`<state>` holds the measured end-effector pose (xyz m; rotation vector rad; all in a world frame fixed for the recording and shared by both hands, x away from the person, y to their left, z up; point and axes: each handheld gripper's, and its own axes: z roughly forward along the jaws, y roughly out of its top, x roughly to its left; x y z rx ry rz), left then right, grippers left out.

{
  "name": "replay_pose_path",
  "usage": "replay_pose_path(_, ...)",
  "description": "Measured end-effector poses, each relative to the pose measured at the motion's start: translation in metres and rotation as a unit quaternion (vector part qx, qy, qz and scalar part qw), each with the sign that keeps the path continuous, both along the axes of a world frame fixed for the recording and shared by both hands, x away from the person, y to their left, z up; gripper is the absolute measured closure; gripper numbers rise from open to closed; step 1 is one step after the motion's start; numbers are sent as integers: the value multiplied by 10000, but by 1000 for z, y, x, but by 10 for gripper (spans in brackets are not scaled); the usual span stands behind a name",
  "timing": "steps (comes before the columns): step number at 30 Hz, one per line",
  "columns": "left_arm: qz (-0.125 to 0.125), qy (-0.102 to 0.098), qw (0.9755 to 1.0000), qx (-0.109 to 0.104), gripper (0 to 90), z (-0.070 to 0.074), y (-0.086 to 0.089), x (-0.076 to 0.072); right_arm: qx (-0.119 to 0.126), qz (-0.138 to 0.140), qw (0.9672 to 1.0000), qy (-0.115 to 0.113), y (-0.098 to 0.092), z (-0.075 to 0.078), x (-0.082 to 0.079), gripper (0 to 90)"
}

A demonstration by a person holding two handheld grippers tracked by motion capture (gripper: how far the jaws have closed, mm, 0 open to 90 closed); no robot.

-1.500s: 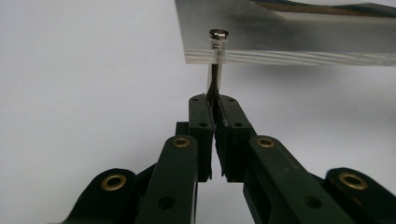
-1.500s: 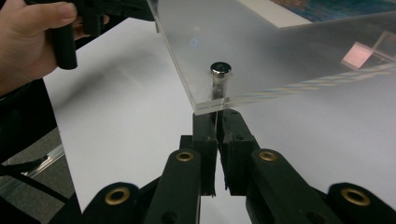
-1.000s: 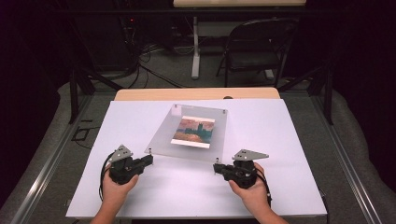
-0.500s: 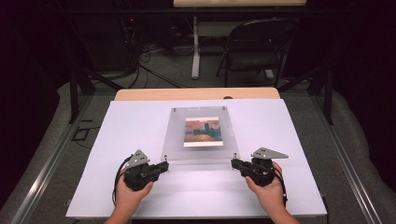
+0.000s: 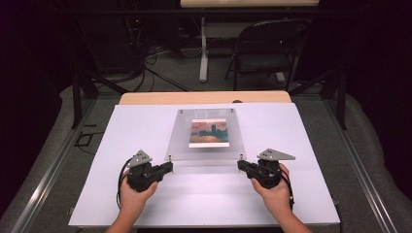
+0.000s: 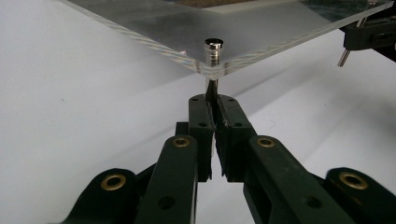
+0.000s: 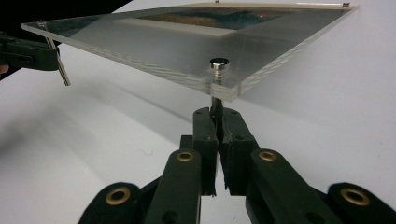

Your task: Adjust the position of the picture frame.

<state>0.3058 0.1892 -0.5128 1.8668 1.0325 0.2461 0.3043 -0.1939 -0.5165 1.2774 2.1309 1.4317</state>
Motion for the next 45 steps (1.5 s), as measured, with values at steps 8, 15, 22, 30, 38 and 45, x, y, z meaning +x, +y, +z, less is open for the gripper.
replay_pose_path(8, 72, 54, 9999, -75, 851, -4, 0, 14, 10, -118, 9999, -29, 4, -1, 12, 857)
replay_pose_path(15, 90, 95, 9999, 9, 851, -9, -5, 24, -104, -214, 9997, 17, 3, -7, 21, 857)
replay_pose_path(22, 125, 131, 9998, 17, 851, -10, -7, 32, -123, -258, 9996, 74, 3, -9, 28, 856)
replay_pose_path(30, 162, 123, 9998, -4, 850, -12, -7, 35, -69, -305, 9995, 54, 3, -11, 33, 854)
replay_pose_path(38, 155, 173, 9997, 98, 849, -17, -8, 34, -95, -315, 9994, 120, 4, -16, 31, 851)
replay_pose_path(45, 126, 297, 9992, 243, 848, -26, -10, 33, -211, -319, 9989, 261, 5, -25, 30, 844)
